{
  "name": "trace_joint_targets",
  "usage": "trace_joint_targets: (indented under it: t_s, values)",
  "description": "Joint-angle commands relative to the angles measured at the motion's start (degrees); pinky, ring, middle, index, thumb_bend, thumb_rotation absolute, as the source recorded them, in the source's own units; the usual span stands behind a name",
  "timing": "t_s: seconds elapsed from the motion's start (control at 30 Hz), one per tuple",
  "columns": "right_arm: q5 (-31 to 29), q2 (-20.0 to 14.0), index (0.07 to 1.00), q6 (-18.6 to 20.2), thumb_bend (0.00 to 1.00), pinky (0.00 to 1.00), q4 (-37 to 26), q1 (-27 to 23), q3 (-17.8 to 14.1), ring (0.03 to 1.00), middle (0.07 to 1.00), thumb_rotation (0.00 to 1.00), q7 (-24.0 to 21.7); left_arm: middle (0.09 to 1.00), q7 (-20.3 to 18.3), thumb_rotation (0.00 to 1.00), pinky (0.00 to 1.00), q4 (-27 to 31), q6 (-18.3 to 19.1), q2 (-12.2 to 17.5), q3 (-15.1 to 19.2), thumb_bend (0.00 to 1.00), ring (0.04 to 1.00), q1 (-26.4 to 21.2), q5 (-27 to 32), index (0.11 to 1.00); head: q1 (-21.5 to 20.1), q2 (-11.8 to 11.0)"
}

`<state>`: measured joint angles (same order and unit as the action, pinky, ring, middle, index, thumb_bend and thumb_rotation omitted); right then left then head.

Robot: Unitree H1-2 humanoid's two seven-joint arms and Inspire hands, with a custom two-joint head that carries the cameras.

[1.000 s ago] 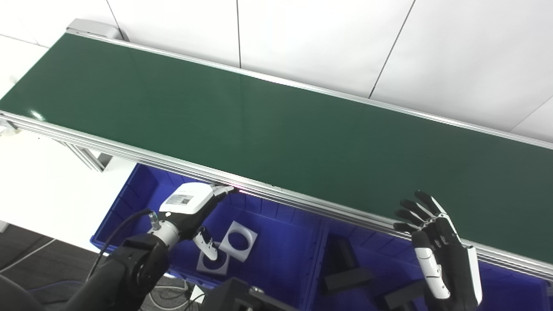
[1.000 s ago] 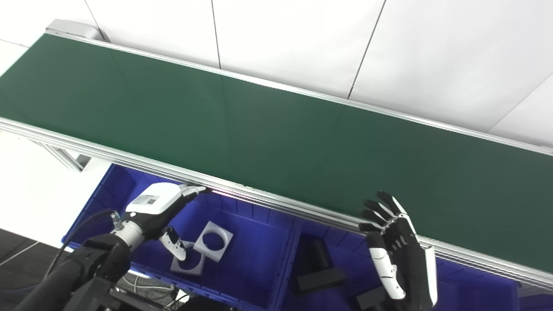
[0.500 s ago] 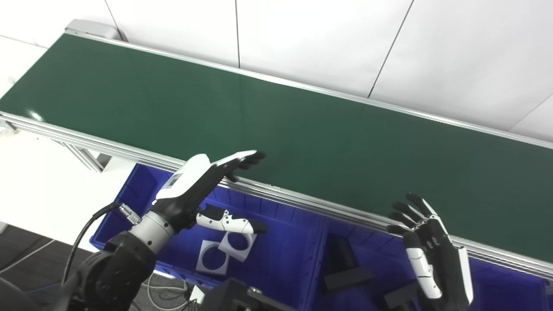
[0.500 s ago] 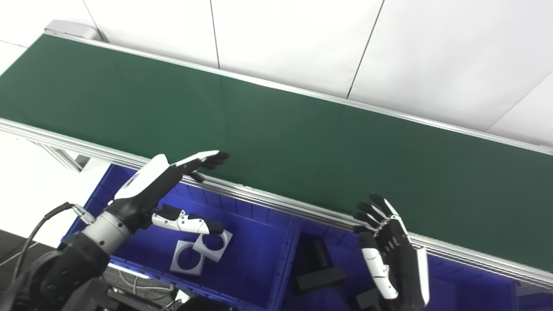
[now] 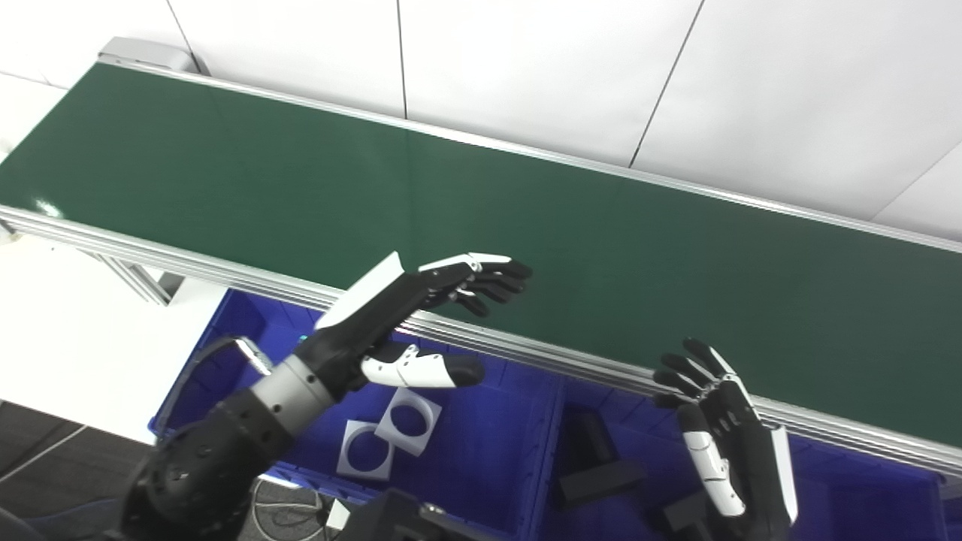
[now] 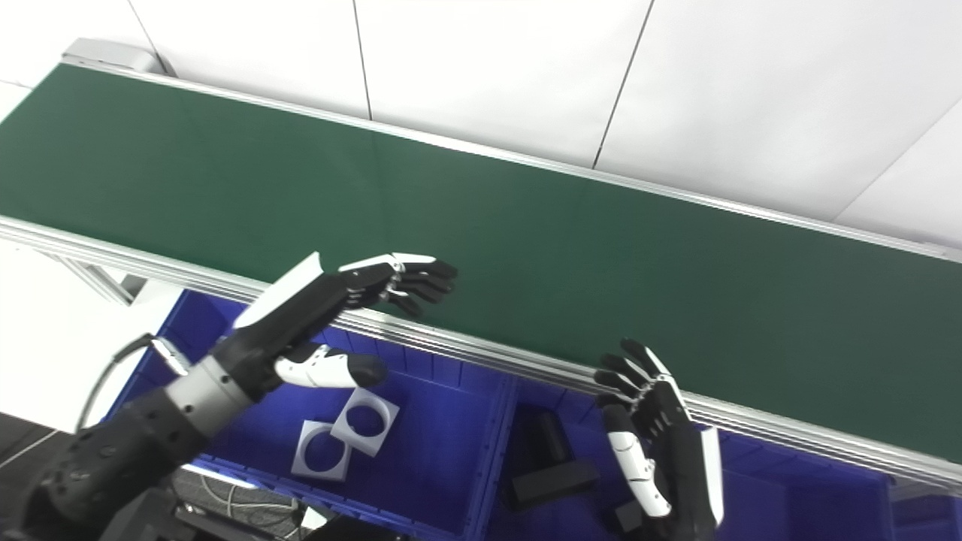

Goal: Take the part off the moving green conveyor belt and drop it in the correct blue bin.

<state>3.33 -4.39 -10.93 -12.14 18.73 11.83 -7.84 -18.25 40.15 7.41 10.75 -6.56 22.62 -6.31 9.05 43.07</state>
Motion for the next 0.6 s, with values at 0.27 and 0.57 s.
trace_joint_targets:
  t_s: [0.27, 0.57]
  values:
    - [3.16, 1.97, 0.842, -5.34, 0.60, 0.62, 0.35, 0.74, 0.83, 0.718, 0.773, 0.68, 2.12, 0.816, 2.40, 0.87, 0.75, -17.18, -13.69, -6.03, -4.71, 0.87, 0.797, -3.44, 4.90, 0.858, -7.57, -1.85]
    - [5.55, 4.08, 0.853, -5.91, 0.62, 0.64, 1.38, 1.40, 2.13, 0.747, 0.794, 0.67, 3.86, 0.816, 2.83, 0.83, 0.78, -32.65, -21.10, -7.24, -3.12, 0.78, 0.793, -6.48, 10.64, 0.836, -16.01, -1.97]
